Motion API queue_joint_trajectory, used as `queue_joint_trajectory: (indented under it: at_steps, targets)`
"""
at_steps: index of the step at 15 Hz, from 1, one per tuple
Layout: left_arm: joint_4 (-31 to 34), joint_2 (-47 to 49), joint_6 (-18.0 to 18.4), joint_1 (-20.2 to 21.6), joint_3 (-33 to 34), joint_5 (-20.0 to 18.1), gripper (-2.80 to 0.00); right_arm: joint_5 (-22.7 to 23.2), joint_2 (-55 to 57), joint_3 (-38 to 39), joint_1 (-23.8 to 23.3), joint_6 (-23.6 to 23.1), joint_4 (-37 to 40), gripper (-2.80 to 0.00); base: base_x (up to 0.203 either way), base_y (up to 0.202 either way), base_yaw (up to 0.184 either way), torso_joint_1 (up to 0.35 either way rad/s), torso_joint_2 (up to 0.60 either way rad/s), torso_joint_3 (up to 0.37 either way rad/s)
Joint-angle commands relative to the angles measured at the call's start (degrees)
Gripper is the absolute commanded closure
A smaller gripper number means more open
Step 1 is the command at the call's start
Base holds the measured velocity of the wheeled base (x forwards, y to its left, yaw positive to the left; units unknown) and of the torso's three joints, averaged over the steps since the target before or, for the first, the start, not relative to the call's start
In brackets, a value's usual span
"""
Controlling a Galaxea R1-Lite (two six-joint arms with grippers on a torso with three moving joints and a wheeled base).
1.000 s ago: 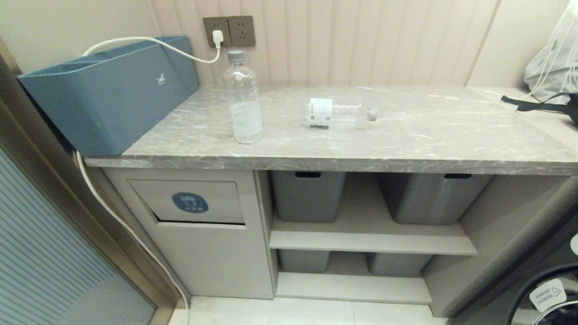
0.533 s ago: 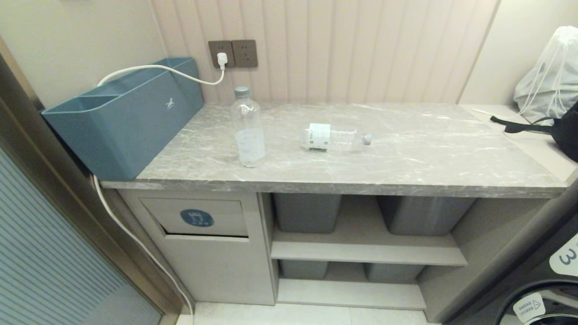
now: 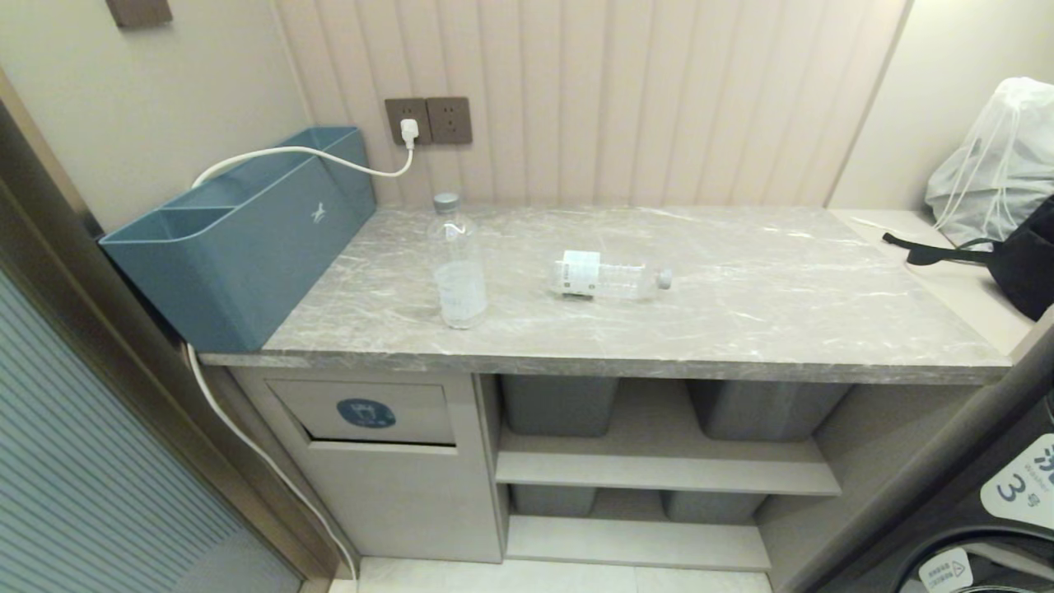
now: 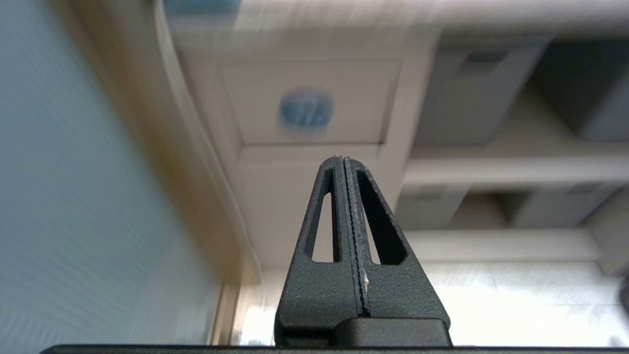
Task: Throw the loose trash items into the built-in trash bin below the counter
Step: Pick up the garbage
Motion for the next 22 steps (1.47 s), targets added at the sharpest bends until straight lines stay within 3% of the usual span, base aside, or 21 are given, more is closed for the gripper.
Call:
queue_joint_trajectory:
  at_steps: [1, 4, 6, 7, 11, 13, 18, 22]
  targets:
    - [-1.01, 1.08, 0.09, -0.03, -4.85, -2.78, 0.00, 0.00, 0.00, 0.00, 0.02, 0.22, -0.03, 0.00, 0.000, 0.000, 0.000, 0.000, 0.00, 0.000]
    - [-1.86, 14.78, -3.55, -0.52, -15.95, -12.64, 0.00, 0.00, 0.00, 0.00, -0.05, 0.22, -0.07, 0.00, 0.000, 0.000, 0.000, 0.000, 0.00, 0.000]
    - [-4.43, 27.37, -5.50, -1.05, -20.72, -16.67, 0.00, 0.00, 0.00, 0.00, -0.06, 0.22, 0.01, 0.00, 0.000, 0.000, 0.000, 0.000, 0.00, 0.000]
    - [-7.64, 34.23, -6.16, -1.30, -22.13, -18.01, -2.80, 0.00, 0.00, 0.00, 0.02, 0.22, -0.07, 0.00, 0.000, 0.000, 0.000, 0.000, 0.00, 0.000]
    - [-29.69, 61.07, -7.17, -2.51, -23.71, -20.75, -2.80, 0.00, 0.00, 0.00, 0.02, 0.22, -0.07, 0.00, 0.000, 0.000, 0.000, 0.000, 0.00, 0.000]
    - [-39.38, 71.96, -5.81, -4.41, -24.06, -21.37, -2.80, 0.00, 0.00, 0.00, 0.02, 0.22, -0.07, 0.00, 0.000, 0.000, 0.000, 0.000, 0.00, 0.000]
    - [-57.33, 92.57, 1.89, -7.76, -27.31, -20.12, -2.80, 0.00, 0.00, 0.00, 0.02, 0.22, -0.07, 0.00, 0.000, 0.000, 0.000, 0.000, 0.00, 0.000]
    - [-63.21, 105.32, 3.76, -10.16, -37.99, -18.51, -2.80, 0.00, 0.00, 0.00, 0.02, 0.22, -0.07, 0.00, 0.000, 0.000, 0.000, 0.000, 0.00, 0.000]
